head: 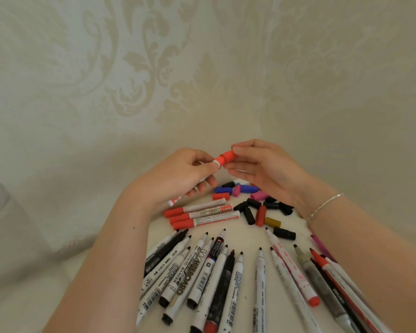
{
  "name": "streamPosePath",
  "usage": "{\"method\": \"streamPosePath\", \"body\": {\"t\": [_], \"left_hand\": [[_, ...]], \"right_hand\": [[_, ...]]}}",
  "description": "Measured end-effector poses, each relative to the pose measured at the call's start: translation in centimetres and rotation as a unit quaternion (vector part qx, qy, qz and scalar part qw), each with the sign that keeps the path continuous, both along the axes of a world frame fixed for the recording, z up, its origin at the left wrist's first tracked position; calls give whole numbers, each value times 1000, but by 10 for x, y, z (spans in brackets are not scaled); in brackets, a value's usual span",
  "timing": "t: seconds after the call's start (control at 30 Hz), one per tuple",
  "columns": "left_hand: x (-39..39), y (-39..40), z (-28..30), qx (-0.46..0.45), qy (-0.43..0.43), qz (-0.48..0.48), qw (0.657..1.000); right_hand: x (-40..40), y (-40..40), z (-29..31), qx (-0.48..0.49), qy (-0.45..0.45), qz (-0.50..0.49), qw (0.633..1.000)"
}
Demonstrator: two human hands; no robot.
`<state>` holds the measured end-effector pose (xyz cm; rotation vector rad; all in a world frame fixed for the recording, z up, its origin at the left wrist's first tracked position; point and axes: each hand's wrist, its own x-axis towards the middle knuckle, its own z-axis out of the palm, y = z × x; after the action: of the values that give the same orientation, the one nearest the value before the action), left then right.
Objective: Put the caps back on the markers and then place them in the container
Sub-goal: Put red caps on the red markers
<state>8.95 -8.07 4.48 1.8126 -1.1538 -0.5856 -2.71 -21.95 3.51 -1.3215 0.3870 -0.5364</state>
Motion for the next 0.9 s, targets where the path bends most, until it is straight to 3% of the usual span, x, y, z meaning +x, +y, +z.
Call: {"method": "streamPosePath", "body": {"t": [0.2, 0.57, 0.77, 0.9], "left_hand": [[-4, -9, -6, -41, 0, 13, 999], [-8, -14, -2, -40, -222, 67, 972], [-4, -16, -13, -52, -231, 42, 971], [0, -19, -25, 5, -223, 9, 975]], "right_hand": [[3, 6, 6, -72, -7, -50, 996], [15, 17, 8, -84, -17, -124, 989], [14, 14, 7, -118, 37, -125, 984], [6, 7, 1, -120, 94, -113, 982]]}}
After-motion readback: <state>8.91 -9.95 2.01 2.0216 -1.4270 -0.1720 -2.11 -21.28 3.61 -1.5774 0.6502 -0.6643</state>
